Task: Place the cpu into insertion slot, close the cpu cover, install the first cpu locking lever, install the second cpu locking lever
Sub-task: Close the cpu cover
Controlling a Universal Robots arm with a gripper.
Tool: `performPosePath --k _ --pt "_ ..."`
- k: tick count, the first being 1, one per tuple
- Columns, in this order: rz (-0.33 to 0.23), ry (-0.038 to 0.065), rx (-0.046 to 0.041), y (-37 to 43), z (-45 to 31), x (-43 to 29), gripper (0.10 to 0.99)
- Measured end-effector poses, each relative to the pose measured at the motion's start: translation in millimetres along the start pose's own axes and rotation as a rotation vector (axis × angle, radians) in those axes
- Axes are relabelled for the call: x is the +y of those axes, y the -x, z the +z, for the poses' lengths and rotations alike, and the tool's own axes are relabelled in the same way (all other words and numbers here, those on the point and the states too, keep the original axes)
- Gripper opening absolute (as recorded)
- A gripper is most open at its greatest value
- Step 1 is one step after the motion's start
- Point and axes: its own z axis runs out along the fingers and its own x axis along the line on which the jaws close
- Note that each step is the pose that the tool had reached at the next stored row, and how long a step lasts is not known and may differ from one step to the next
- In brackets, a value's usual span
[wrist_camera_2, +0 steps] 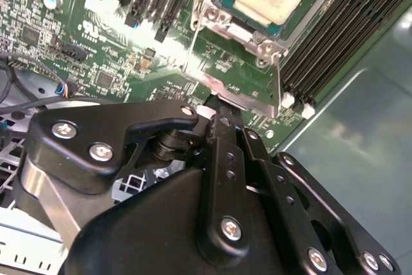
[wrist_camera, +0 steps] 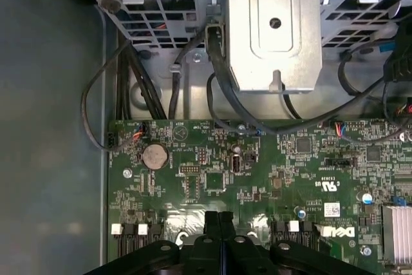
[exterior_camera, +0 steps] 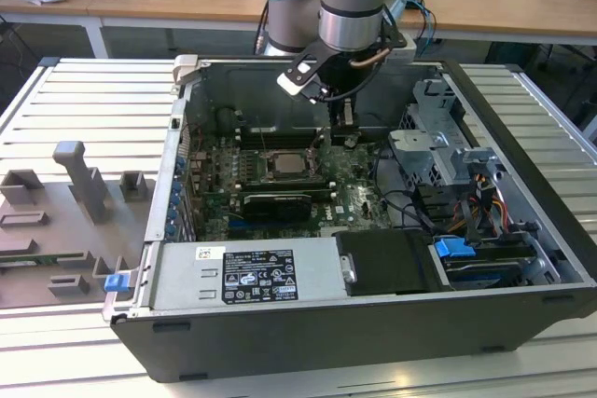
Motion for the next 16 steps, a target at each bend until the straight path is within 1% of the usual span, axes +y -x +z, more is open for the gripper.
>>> performPosePath --k 4,7,10,12,14,16 --pt "0.0 0.0 0.0001 0.1 -0.5 -9.3 0.106" --pt "0.0 0.0 0.0001 0.2 -0.9 -14.2 0.106" --pt "0.0 0.0 0.0001 0.2 -1.4 -22.2 0.106" --pt "0.0 0.0 0.0001 0.3 -1.6 -24.8 0.106" --pt "0.0 0.0 0.0001 0.3 -2.0 -30.9 0.106" --pt "0.0 0.0 0.0001 0.4 -2.2 -33.9 0.106"
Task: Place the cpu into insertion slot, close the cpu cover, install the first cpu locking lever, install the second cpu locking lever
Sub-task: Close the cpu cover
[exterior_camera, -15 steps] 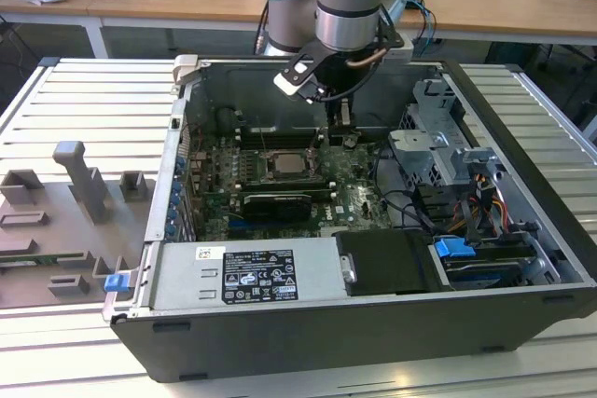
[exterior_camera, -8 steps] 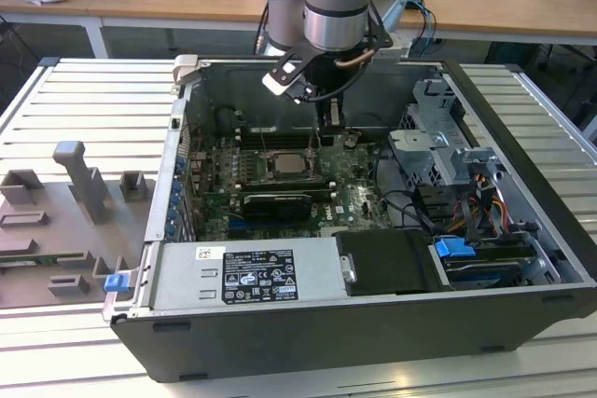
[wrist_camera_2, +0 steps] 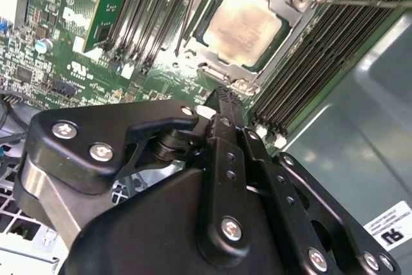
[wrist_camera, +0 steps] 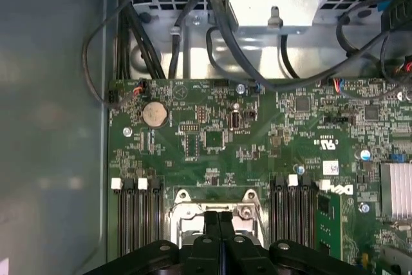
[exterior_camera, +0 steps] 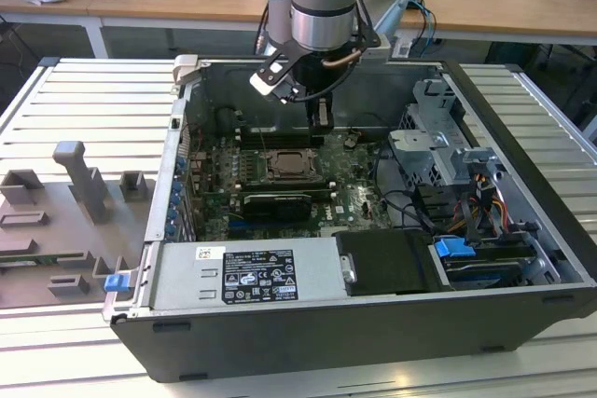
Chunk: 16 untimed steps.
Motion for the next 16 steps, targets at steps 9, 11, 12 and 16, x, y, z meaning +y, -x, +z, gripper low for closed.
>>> performPosePath --k 9,11,12,16 --pt "0.0 0.0 0.0 0.1 0.5 -8.5 0.106" --pt "0.0 0.0 -0.0001 0.1 0.7 -10.2 0.106" --pt "0.0 0.0 0.0 0.1 0.9 -10.6 0.106" --pt "0.0 0.0 0.0 0.3 5.0 -15.7 0.106"
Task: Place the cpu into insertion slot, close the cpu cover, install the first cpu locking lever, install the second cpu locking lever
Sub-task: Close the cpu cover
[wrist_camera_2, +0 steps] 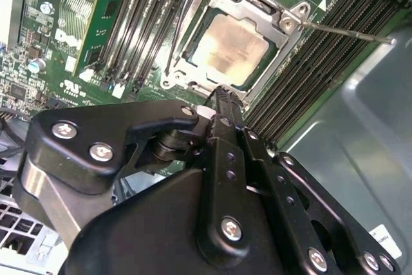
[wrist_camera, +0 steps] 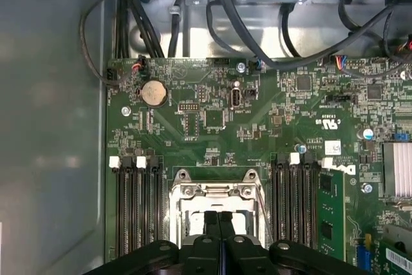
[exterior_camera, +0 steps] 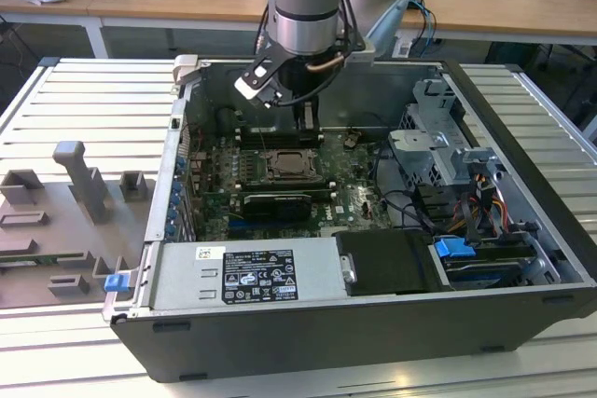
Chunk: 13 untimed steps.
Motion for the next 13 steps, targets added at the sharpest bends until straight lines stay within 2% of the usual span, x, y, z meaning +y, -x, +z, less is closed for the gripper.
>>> performPosePath --k 5,13 --pt "-0.001 -0.001 0.0001 0.1 6.3 -5.0 0.106" --pt "-0.038 -0.008 0.0068 0.2 10.2 -12.1 0.106"
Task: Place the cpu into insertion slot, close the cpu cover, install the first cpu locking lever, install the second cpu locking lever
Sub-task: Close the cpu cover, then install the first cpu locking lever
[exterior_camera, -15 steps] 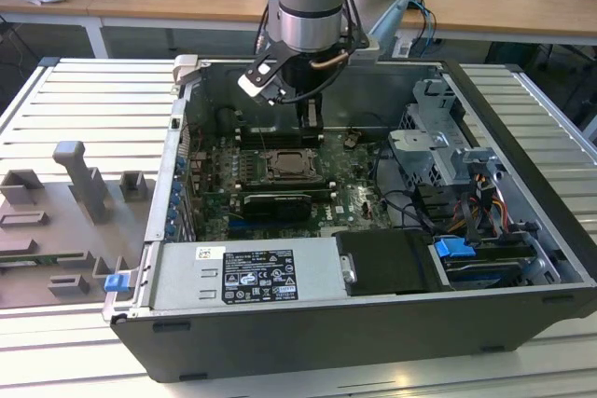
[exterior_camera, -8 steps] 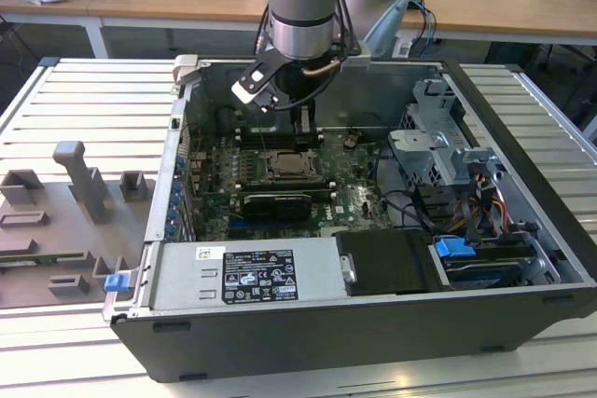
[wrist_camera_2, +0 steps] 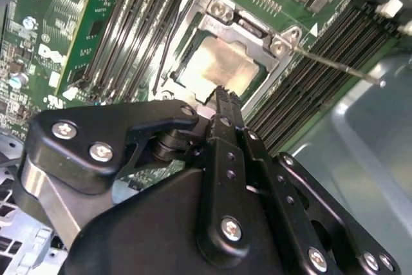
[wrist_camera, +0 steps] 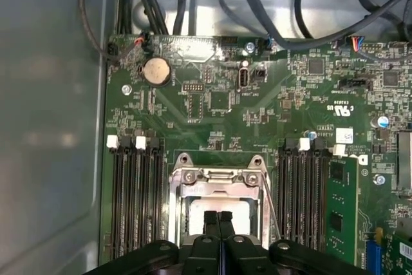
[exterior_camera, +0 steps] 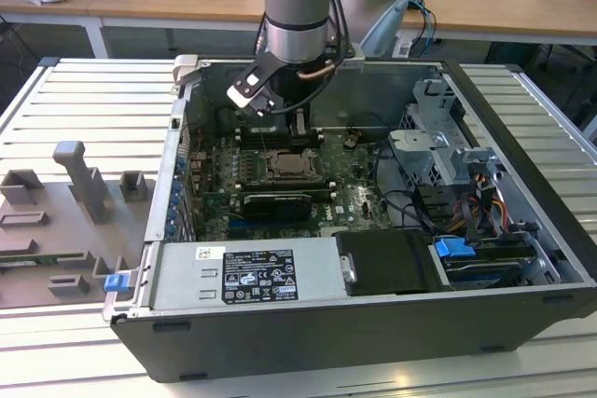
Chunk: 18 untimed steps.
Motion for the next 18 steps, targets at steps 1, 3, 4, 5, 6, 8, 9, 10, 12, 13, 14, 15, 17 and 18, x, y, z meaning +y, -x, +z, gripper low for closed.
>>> performPosePath --k 1,3,4,5,6,8,9,10,12,13,14,15,17,18 --pt "-0.002 0.0 0.0012 0.0 0.3 -0.6 0.106" --pt "-0.003 0.0 0.0019 -0.1 0.4 -1.4 0.106" --pt "-0.004 0.0 0.0019 0.0 0.5 -1.5 0.106" --pt "-0.004 0.0 0.0019 0.0 0.5 -1.7 0.106" --pt "-0.003 0.0 0.0019 0.0 0.5 -1.8 0.106" --pt "-0.003 0.0 0.0019 0.0 0.5 -1.9 0.106" --pt "-0.003 0.0 0.002 -0.1 0.6 -2.2 0.106" --pt "-0.003 0.0 0.002 -0.1 0.1 -2.3 0.106" --pt "-0.003 0.0 0.0019 -0.1 -0.6 -2.2 0.106" --pt "-0.003 0.0 0.002 -0.1 -0.7 -2.2 0.106" --pt "-0.003 0.0 0.0021 -0.1 -1.0 -2.2 0.106" --pt "-0.003 0.0 0.0017 -0.1 -1.6 -2.2 0.106" --pt "-0.003 0.0 0.0019 -0.1 -2.7 -2.1 0.106" --pt "-0.003 0.0 0.002 -0.1 -4.0 -2.0 0.106"
